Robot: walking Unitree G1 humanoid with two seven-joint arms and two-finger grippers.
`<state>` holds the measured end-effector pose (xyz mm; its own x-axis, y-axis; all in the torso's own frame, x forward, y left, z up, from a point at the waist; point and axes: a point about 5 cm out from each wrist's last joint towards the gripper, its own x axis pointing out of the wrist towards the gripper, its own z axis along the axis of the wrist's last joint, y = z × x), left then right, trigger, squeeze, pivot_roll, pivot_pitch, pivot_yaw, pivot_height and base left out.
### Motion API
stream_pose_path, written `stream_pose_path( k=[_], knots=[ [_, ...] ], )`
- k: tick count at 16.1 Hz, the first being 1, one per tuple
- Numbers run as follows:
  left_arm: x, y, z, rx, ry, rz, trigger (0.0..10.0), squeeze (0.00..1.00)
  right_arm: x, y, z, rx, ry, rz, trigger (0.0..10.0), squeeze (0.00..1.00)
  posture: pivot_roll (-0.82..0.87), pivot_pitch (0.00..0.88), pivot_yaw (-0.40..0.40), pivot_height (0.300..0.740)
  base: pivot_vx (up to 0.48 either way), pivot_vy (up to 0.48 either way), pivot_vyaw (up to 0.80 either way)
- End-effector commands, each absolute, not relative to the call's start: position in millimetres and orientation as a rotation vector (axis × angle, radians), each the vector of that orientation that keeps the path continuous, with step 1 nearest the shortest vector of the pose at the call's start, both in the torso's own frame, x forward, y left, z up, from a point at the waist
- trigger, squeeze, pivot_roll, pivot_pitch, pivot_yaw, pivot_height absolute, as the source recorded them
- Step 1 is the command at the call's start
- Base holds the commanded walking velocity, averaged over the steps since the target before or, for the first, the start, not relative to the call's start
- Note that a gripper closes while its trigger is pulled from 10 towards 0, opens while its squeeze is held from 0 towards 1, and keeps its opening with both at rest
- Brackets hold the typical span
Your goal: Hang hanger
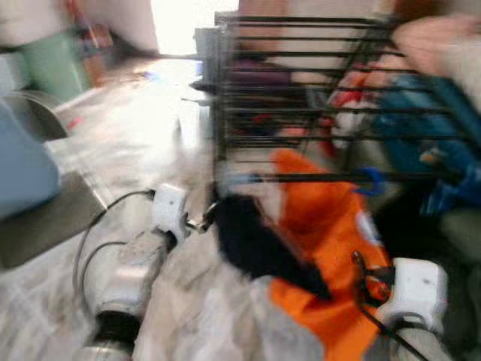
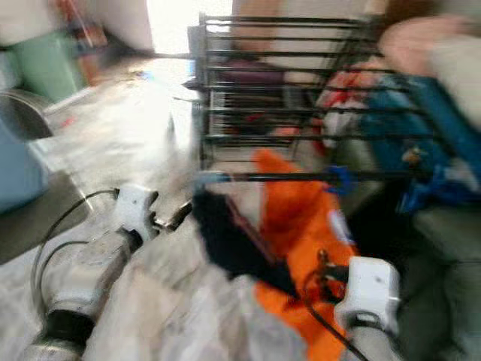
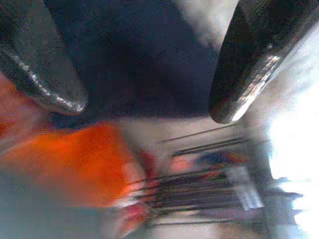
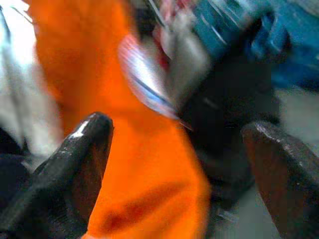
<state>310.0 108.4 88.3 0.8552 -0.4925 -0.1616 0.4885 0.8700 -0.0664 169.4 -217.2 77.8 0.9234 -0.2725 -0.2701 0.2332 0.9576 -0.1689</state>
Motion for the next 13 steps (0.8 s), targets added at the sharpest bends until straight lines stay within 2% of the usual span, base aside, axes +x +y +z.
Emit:
stream_pose_path(
  k=[1,3,13],
  knots=[
    [310,122,88,0.009,0.181,-0.487,10.0,0.0,178,-209,82,-0.121,0.27,-0.233,10.0,0.0,-0.02,0.0,-0.021,0.74,0.48,0.0,0.0],
    [310,122,87,0.0,0.189,-0.48,10.0,0.0,178,-209,81,-0.124,0.271,-0.235,10.0,0.0,-0.02,0.0,-0.022,0.74,0.405,0.0,0.0],
    [311,125,85,0.009,0.207,-0.464,10.0,0.0,168,-227,65,-0.155,0.399,-0.106,10.0,0.0,-0.02,0.0,-0.014,0.74,0.0,0.0,0.0]
  ],
)
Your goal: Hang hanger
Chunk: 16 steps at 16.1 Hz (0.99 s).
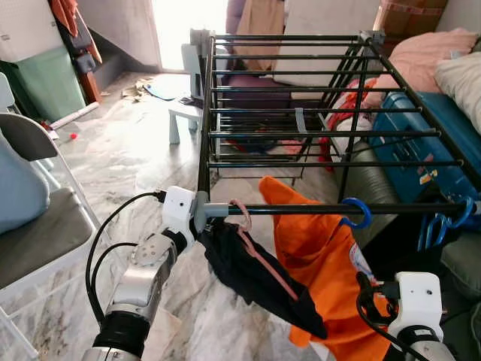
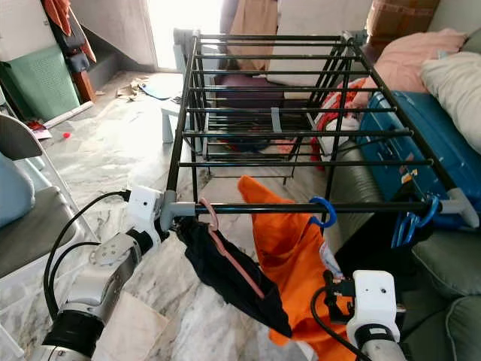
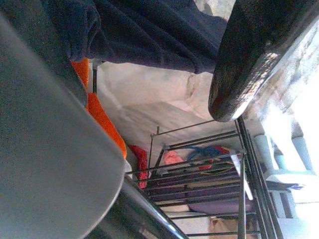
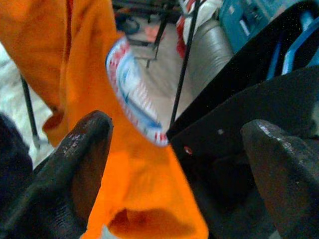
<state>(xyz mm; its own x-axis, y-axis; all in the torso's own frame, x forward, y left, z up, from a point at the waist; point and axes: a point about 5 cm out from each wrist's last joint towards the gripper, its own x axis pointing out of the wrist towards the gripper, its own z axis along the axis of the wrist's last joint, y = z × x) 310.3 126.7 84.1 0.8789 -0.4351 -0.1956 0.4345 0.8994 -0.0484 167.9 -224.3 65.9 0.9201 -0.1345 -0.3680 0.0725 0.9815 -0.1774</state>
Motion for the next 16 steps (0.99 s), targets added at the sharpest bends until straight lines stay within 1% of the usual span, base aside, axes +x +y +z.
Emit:
stream_pose_path(
  k=[1,4,5,7,9,10,12,16],
  knots=[
    [311,125,85,0.01,0.211,-0.468,10.0,0.0,167,-233,64,-0.159,0.411,-0.074,10.0,0.0,-0.02,0.0,-0.014,0.74,0.0,0.0,0.0],
    [312,124,84,0.015,0.219,-0.47,10.0,0.0,169,-252,60,-0.173,0.441,-0.026,10.0,0.0,-0.02,0.0,-0.014,0.74,0.0,0.0,0.0],
    [312,124,84,0.016,0.221,-0.472,10.0,0.0,173,-263,60,-0.216,0.438,-0.024,10.0,0.0,-0.02,0.0,-0.006,0.74,0.0,0.0,0.0],
    [313,124,85,0.019,0.225,-0.475,10.0,0.0,185,-278,63,-0.225,0.414,0.02,10.0,0.0,-0.02,0.0,-0.001,0.74,0.0,0.0,0.0],
    [313,122,84,0.019,0.228,-0.48,10.0,0.0,196,-279,60,-0.208,0.414,0.131,10.0,0.0,-0.01,0.0,0.0,0.74,0.0,0.0,0.0],
    [313,122,84,0.019,0.229,-0.481,10.0,0.0,198,-278,59,-0.204,0.417,0.154,10.0,0.0,-0.01,0.0,0.0,0.74,0.0,0.0,0.0],
    [313,121,84,0.017,0.23,-0.48,10.0,0.0,205,-273,50,-0.149,0.449,0.282,10.0,0.0,0.0,0.0,-0.005,0.74,0.0,0.0,0.0],
    [312,122,84,0.016,0.233,-0.478,10.0,0.0,205,-267,44,-0.141,0.459,0.341,10.0,0.0,0.0,0.0,-0.005,0.74,0.0,0.0,0.0]
  ],
)
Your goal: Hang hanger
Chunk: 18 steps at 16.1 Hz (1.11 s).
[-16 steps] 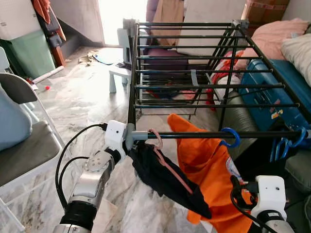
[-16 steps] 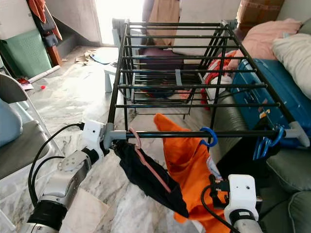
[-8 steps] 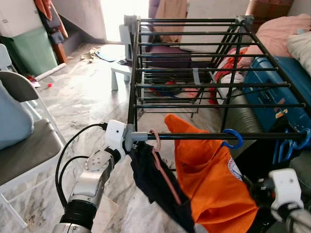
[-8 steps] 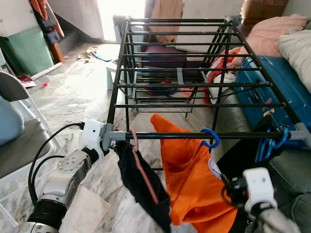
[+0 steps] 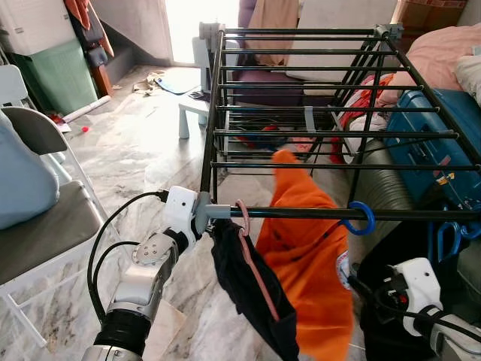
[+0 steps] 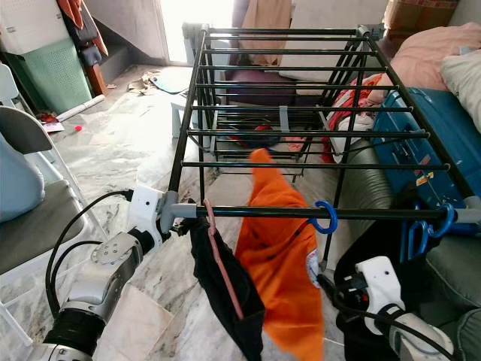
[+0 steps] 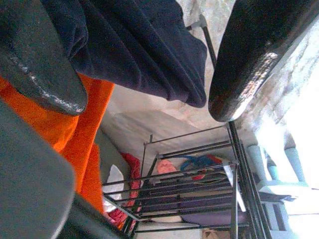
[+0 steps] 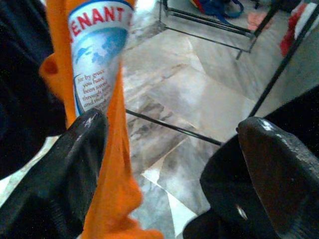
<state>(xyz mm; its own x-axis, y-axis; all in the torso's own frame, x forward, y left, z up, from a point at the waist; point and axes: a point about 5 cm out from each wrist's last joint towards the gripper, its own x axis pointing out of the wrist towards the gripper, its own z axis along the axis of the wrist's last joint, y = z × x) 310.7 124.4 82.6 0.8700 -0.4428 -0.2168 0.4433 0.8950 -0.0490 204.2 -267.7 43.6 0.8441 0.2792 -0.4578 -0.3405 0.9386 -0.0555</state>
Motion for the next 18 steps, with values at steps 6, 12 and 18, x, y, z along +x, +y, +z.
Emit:
stream_pose_path(
  k=[6,12,18],
  knots=[
    [311,120,83,0.018,0.24,-0.486,10.0,0.0,204,-287,60,-0.257,0.358,0.131,10.0,0.67,-0.01,0.0,0.0,0.74,0.0,0.0,0.0],
    [314,117,83,0.027,0.243,-0.501,10.0,0.0,216,-273,97,-0.214,0.16,0.04,10.0,0.64,-0.04,0.0,0.018,0.74,0.0,0.0,0.0],
    [313,112,83,0.019,0.238,-0.499,10.0,0.0,208,-239,91,-0.125,0.248,0.158,10.0,0.67,-0.05,0.0,-0.002,0.74,0.0,0.0,0.0]
  ],
)
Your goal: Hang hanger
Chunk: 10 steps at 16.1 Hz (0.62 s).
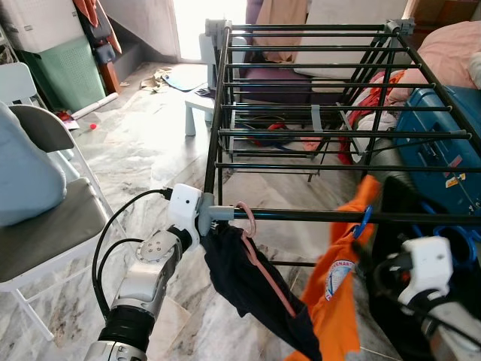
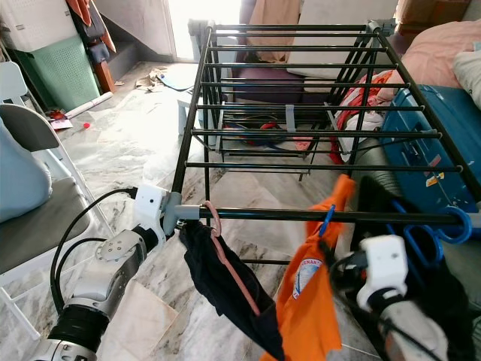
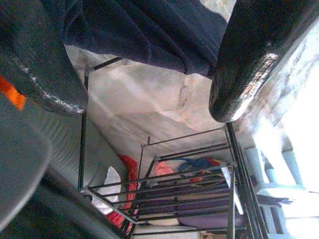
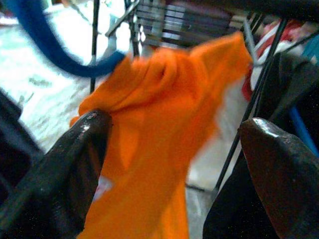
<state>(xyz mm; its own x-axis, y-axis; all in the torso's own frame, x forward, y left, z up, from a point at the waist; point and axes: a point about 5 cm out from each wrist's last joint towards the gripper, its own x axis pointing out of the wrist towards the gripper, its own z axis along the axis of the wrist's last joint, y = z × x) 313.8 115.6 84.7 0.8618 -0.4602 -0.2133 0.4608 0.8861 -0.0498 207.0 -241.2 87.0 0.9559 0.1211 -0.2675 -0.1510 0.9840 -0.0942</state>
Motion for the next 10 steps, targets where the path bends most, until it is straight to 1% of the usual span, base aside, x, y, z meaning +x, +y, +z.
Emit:
stream_pose_path(
  k=[1,4,6,8,10],
  knots=[
    [314,111,83,0.018,0.24,-0.504,10.0,0.0,204,-234,85,-0.108,0.313,0.109,10.0,0.67,-0.05,0.0,-0.004,0.74,0.0,0.0,0.0],
    [314,111,82,0.019,0.245,-0.513,10.0,0.0,194,-217,84,-0.103,0.36,0.149,10.0,0.67,-0.05,0.0,-0.002,0.74,0.0,0.0,0.0],
    [314,107,81,0.018,0.247,-0.519,10.0,0.0,186,-226,81,-0.162,0.413,0.135,10.0,0.65,-0.06,0.0,0.0,0.74,0.0,0.0,0.0],
    [313,106,81,0.017,0.25,-0.522,10.0,0.0,183,-237,88,-0.156,0.411,0.085,10.0,0.65,-0.06,0.0,-0.004,0.74,0.0,0.0,0.0],
    [313,107,80,0.016,0.252,-0.52,10.0,0.0,182,-235,90,-0.161,0.415,0.104,10.0,0.65,-0.06,0.0,-0.006,0.74,0.0,0.0,0.0]
  ],
)
